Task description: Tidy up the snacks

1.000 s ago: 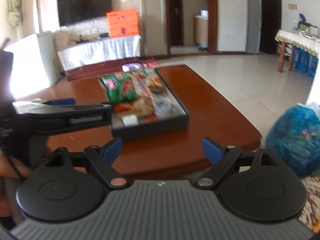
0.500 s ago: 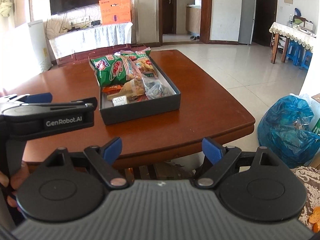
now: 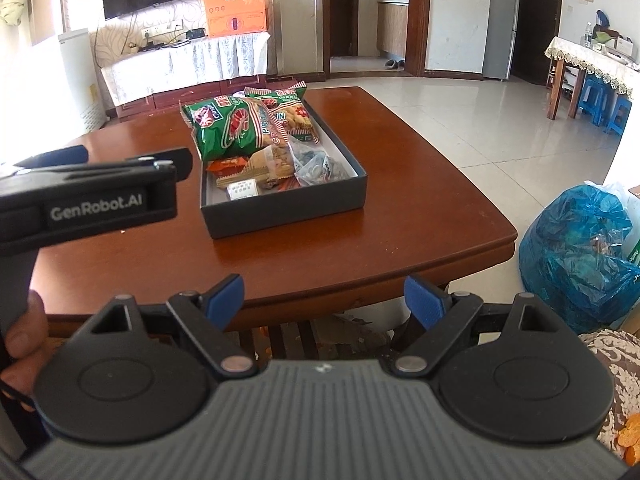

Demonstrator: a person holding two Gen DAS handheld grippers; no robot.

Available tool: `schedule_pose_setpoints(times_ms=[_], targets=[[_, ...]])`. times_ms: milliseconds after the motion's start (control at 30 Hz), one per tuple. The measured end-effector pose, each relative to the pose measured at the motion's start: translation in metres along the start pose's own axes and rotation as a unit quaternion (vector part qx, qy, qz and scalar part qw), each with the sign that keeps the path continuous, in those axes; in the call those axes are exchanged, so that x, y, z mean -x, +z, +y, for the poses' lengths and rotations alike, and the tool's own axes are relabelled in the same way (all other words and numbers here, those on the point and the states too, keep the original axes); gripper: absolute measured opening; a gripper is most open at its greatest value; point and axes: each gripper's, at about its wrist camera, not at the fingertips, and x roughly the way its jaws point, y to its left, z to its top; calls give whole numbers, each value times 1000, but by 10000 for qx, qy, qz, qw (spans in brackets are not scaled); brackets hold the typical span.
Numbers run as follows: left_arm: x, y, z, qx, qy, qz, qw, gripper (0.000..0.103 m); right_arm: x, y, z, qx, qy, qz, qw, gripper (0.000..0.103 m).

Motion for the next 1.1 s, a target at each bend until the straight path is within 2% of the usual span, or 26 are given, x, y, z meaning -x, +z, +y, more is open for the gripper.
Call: schedule_pose_setpoints(times_ms=[167, 333, 567, 667, 767, 1100], targets=[[2, 1, 2, 77, -41, -105, 9999, 103, 0, 1, 0, -14, 5, -2, 10000, 89], [-1, 1, 2, 158, 259, -69, 9995, 103, 0, 1, 0, 15, 19, 16, 10000, 89], [4, 3, 9, 586, 468, -22, 9972, 103, -1, 0, 1, 31, 47, 39, 10000, 89], [7, 4, 13, 720, 328, -52, 9969, 103, -1, 0, 1, 35, 66, 51, 10000, 89], [7, 3, 12, 636, 151, -2, 9979, 103, -2, 0, 1, 53, 86, 72, 9999, 89], [7, -1, 2, 404, 62, 3, 9992, 103, -2, -1, 2, 69, 94, 90, 9999, 89]])
